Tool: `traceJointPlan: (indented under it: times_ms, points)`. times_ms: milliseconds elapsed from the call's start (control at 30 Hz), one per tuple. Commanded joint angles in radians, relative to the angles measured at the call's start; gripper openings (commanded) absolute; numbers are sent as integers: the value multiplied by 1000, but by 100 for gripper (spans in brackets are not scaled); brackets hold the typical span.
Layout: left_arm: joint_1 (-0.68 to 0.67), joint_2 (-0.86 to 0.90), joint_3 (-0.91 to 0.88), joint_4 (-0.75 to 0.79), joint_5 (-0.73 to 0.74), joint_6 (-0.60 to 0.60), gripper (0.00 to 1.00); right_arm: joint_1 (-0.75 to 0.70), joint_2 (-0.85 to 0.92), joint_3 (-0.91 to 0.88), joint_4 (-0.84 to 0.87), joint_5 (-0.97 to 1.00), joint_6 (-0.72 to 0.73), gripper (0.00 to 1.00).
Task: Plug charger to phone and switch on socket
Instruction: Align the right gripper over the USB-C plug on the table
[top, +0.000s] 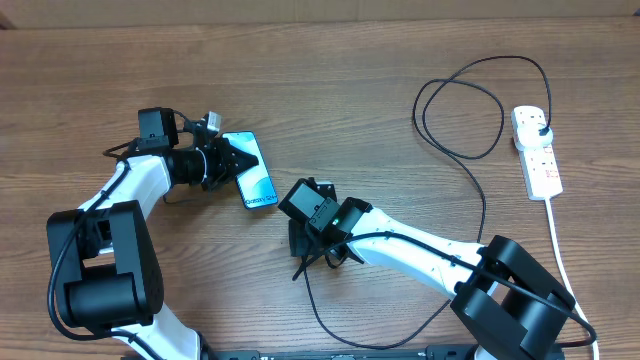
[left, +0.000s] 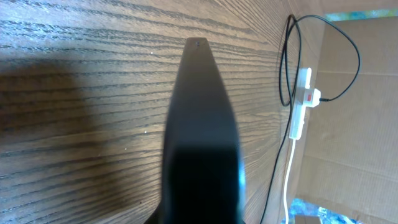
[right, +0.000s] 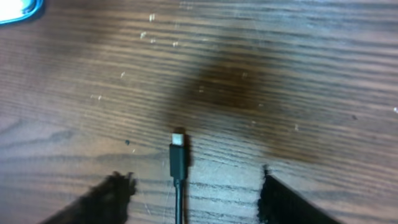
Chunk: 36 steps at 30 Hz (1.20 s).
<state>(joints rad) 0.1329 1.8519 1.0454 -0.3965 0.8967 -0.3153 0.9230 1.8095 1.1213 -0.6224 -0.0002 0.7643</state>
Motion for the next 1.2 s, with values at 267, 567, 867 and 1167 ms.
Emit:
traceJointPlan:
  times_ms: [267, 567, 867, 1167]
  points:
    - [3, -21, -1, 5, 16, 5, 4, 1, 0, -3, 9, -17, -9, 40]
    - [3, -21, -1, 5, 16, 5, 4, 1, 0, -3, 9, -20, -8, 58]
    - [3, -21, -1, 5, 16, 5, 4, 3, 0, -3, 9, -21, -5, 61]
    - [3, -21, -1, 5, 16, 5, 5, 14, 0, -3, 16, -24, -5, 65]
